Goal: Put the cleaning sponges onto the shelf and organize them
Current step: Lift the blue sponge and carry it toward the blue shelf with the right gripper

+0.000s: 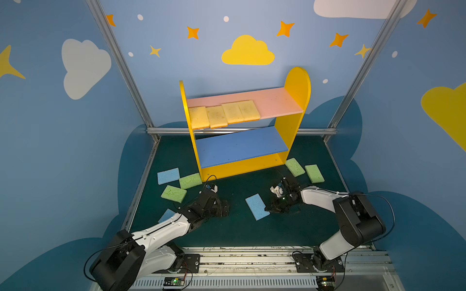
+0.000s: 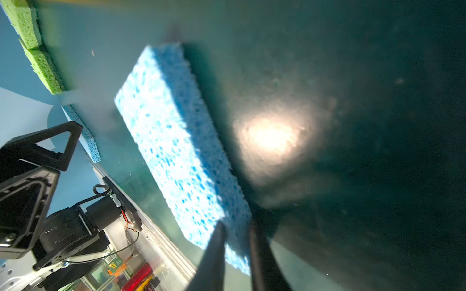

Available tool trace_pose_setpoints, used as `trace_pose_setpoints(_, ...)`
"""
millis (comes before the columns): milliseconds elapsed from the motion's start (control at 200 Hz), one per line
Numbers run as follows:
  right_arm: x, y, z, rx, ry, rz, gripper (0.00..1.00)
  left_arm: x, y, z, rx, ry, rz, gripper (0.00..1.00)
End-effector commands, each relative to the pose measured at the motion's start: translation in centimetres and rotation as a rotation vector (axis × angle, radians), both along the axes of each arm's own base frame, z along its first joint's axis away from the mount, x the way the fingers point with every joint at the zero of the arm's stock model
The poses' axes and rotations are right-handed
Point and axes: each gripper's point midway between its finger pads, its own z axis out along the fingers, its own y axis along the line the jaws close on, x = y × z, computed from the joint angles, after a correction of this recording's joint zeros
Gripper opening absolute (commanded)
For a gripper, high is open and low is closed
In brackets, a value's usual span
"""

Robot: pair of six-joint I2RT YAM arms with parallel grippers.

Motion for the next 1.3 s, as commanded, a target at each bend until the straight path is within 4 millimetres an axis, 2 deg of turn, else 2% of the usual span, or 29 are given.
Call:
trace_pose_setpoints(0, 0.2, 0.8, 0.6, 0.016, -0.013, 0.013, 0.05, 0.1, 0.6, 0.3, -0.006, -0.012, 0.014, 0.97)
trace_pose_setpoints(45, 0.4, 1.0, 1.2, 0.026, -0.027, 0.013, 0.00, 0.1, 0.9, 0.2, -0.009, -0.012, 0.020, 0.97)
trace_pose_setpoints(395, 3.0, 4.8, 8.2, 0.150, -0.154, 0.079, 0.00, -0.6, 2.4, 0.0, -0.015, -0.017, 0.052, 0.97)
trace_pose_setpoints(731, 8.7, 9.4, 14.6, 0.293, -0.241, 0.112, 0.00, -1.6, 4.1, -0.3, -0.010, -0.028, 0.089, 0.98)
trace_pose_setpoints(816, 10.2, 10.6, 15.7, 0.322, -0.251, 0.116, 0.00, -1.8, 4.3, -0.4, -0.021, -0.025, 0.092, 0.98)
trace_pose_setpoints(1126, 14.6, 14.9, 17.7, 0.374, -0.263, 0.139, 0.00, -1.9, 4.3, -0.8, -0.027, -0.018, 0.095, 0.99)
trace_pose_setpoints(1296, 16.2, 17.4, 17.7, 0.409, -0.250, 0.157, 0.00, -1.9, 4.4, -0.7, -0.028, -0.018, 0.099, 0.99)
